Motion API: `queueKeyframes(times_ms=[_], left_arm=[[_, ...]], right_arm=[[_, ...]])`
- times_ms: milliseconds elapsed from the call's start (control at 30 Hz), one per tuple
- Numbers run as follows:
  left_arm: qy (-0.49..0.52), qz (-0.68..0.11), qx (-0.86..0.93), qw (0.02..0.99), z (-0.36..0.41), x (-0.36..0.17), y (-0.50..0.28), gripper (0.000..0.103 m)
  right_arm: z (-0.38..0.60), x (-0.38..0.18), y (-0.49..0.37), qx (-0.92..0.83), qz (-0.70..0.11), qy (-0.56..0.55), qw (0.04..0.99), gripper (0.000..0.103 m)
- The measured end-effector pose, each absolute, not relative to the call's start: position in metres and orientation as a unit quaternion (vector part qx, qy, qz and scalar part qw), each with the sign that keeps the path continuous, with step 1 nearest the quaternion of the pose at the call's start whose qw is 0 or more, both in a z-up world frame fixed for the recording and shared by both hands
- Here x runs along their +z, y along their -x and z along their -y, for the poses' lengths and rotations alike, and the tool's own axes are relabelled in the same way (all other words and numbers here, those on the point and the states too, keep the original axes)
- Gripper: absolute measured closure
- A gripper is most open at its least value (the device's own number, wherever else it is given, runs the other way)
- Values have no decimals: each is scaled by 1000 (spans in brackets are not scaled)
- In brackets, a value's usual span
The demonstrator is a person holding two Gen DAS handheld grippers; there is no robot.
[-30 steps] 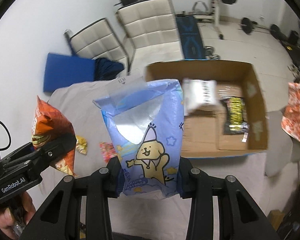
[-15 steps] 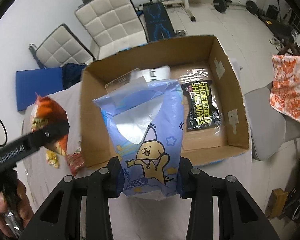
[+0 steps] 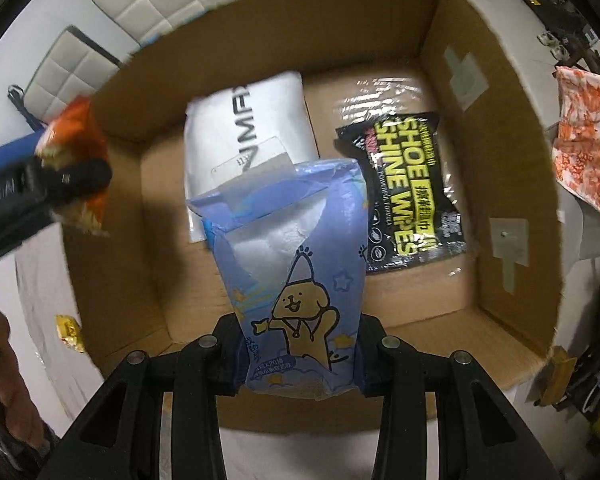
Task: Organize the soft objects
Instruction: 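Carry both held packets over the cardboard box, then open both tools to release the chip bag and tissue pack into the box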
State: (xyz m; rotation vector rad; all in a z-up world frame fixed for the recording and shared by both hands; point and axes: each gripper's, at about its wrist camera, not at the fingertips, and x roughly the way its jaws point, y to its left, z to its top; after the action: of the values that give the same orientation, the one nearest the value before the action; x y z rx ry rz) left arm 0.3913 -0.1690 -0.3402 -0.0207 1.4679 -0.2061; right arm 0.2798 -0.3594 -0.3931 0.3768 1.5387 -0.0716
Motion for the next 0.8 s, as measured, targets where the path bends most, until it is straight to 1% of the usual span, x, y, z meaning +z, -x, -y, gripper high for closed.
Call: queueKeyframes(times_ms=[67, 133, 167, 200, 267, 300, 367, 400, 467, 500, 533, 600, 700, 733, 767, 800], left_arm=[[2, -675, -92, 733, 175, -350, -400, 38], [-2, -680, -89, 728, 178, -357, -406, 38], [-2, -683, -87, 725, 180, -361, -408, 38], [-2, -684, -83, 725, 181, -364, -411, 38], [3, -687, -84, 722, 183, -368, -413, 37], [3, -689, -86, 720, 184, -369, -415, 36], [2, -693, -87, 715, 184, -372, -418, 36], [2, -693, -88, 715, 184, -372, -419, 35], [3, -691, -88, 718, 183, -370, -421, 30], [5, -689, -87, 719, 182, -369, -422, 21], [8, -688, -87, 721, 181, -367, -423, 16], [10, -685, -87, 723, 181, -365, -424, 14], [9, -682, -89, 726, 180, -359, -423, 12], [10, -681, -89, 726, 180, -358, -422, 12], [13, -679, -89, 728, 178, -355, -420, 12], [14, -678, -89, 730, 177, -353, -418, 12]], right_arm=[[356, -402, -284, -27, -697, -166, 697, 60], [355, -410, -288, -23, -702, -168, 691, 56], [354, -414, -290, -20, -704, -167, 690, 53], [352, -417, -292, -17, -706, -166, 688, 47], [351, -422, -295, -16, -710, -166, 685, 44], [351, -424, -296, -16, -712, -162, 683, 40], [351, -427, -297, -18, -714, -157, 682, 36], [351, -427, -297, -21, -714, -155, 683, 36], [352, -427, -298, -24, -713, -152, 684, 35], [352, -426, -298, -25, -712, -154, 685, 33], [352, -425, -297, -26, -711, -153, 686, 31], [355, -424, -297, -25, -709, -154, 688, 26], [356, -415, -293, -26, -705, -145, 694, 24], [358, -410, -288, -25, -703, -143, 696, 21], [358, -406, -286, -25, -702, -141, 698, 15], [357, -403, -285, -25, -698, -137, 702, 10]])
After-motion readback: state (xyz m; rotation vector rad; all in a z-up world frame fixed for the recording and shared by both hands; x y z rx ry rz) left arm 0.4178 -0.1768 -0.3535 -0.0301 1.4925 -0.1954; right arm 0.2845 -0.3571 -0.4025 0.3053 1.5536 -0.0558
